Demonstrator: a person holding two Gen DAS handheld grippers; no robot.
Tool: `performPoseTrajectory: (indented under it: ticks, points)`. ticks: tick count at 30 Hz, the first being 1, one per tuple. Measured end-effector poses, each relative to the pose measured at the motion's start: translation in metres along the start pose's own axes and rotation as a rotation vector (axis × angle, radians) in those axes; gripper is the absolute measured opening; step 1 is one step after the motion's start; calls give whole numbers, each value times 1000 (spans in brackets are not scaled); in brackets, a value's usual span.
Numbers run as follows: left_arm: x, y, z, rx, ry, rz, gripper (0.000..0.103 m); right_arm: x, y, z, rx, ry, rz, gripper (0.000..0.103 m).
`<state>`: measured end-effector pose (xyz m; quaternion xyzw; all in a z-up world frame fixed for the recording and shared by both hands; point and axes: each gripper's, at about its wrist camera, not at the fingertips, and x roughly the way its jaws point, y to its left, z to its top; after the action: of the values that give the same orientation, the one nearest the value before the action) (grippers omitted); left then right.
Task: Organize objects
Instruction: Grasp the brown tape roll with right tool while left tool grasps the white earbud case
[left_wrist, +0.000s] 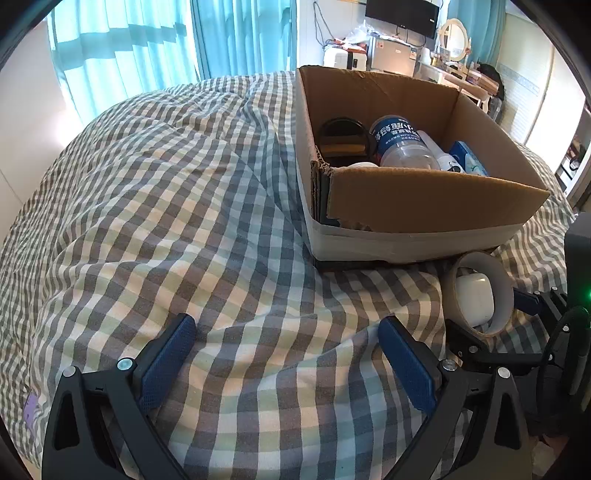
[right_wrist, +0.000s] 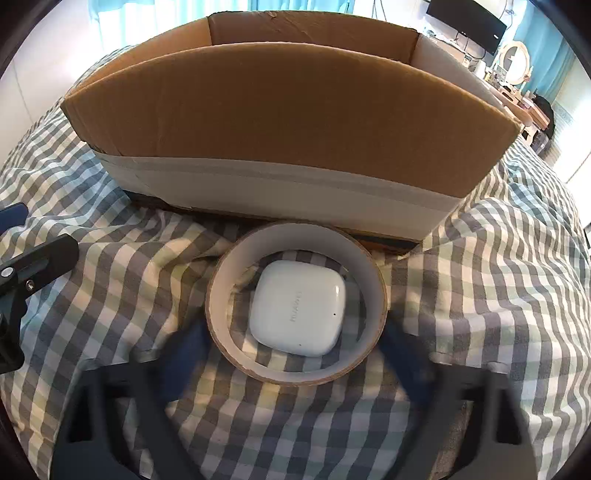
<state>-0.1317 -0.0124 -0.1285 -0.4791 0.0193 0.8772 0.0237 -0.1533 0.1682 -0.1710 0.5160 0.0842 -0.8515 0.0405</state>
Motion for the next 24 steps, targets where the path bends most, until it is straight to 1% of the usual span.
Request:
performPoseTrajectory:
  ticks: [5, 7, 11, 15, 17, 19, 22, 24]
  points:
    - [-5, -3, 1, 0, -6, 4, 102, -20, -6, -9, 1, -37, 21, 84]
    - [-12, -5, 1, 1, -11, 0, 102, -39, -12, -14, 12, -70, 26, 84]
    - [-24, -17, 5, 3, -32, -34, 102, -85, -35, -24, 38, -165, 14, 84]
    - [-29, -46, 6, 41, -42, -66, 102, -108, -54, -26, 52, -189, -19, 84]
    - [-31, -63, 6, 61, -62, -76, 102, -112, -64, -21, 71, -194, -27, 84]
    - [-30, -79, 7, 79, -72, -93, 102, -118, -79, -24, 96, -195, -34, 84]
    - [-22, -102, 9, 109, -70, -113, 102, -119, -97, -24, 127, -194, -64, 84]
    - [-14, -112, 10, 121, -57, -118, 102, -119, -110, -23, 150, -197, -57, 84]
